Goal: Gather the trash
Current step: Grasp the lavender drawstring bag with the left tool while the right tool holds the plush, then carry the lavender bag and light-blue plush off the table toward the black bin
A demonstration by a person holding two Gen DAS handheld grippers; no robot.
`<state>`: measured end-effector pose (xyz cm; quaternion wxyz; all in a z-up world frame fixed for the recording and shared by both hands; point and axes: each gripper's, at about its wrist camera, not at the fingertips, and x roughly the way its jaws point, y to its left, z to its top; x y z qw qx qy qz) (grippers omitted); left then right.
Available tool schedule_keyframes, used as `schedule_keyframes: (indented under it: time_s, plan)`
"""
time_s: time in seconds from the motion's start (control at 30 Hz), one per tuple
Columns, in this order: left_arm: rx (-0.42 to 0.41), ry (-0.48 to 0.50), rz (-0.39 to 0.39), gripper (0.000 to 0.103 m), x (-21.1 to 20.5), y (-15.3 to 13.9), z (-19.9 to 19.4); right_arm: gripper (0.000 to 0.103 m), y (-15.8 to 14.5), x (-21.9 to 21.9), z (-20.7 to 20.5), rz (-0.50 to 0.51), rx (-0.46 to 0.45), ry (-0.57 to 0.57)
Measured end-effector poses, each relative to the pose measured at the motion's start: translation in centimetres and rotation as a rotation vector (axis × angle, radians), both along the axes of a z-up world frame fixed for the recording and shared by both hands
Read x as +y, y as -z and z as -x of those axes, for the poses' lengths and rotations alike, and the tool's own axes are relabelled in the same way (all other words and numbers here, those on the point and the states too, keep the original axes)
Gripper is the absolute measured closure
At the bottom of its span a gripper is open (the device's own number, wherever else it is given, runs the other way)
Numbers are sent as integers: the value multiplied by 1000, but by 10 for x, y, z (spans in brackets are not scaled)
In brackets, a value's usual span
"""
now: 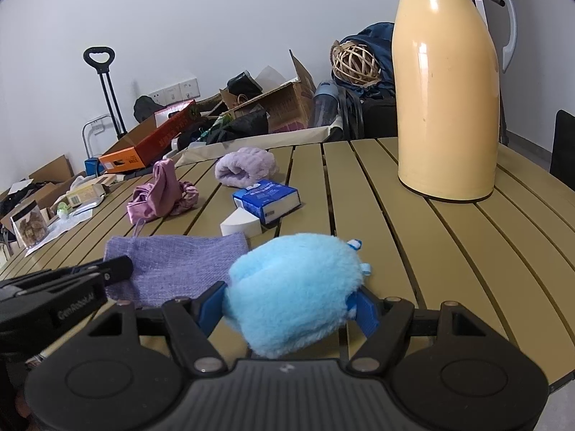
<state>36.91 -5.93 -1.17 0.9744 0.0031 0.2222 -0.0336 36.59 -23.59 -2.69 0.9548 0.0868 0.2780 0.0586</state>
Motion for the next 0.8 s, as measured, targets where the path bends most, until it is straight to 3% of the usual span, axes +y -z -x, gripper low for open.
schedule_keyframes:
  time_s: [0.33, 0.8]
  plan:
    - [-82, 19, 58, 98, 20, -27, 34, 31, -8, 5, 16, -26, -35, -12]
    - [-190, 13, 82, 99, 44, -54, 107, 31, -17, 15, 74, -69, -80, -43]
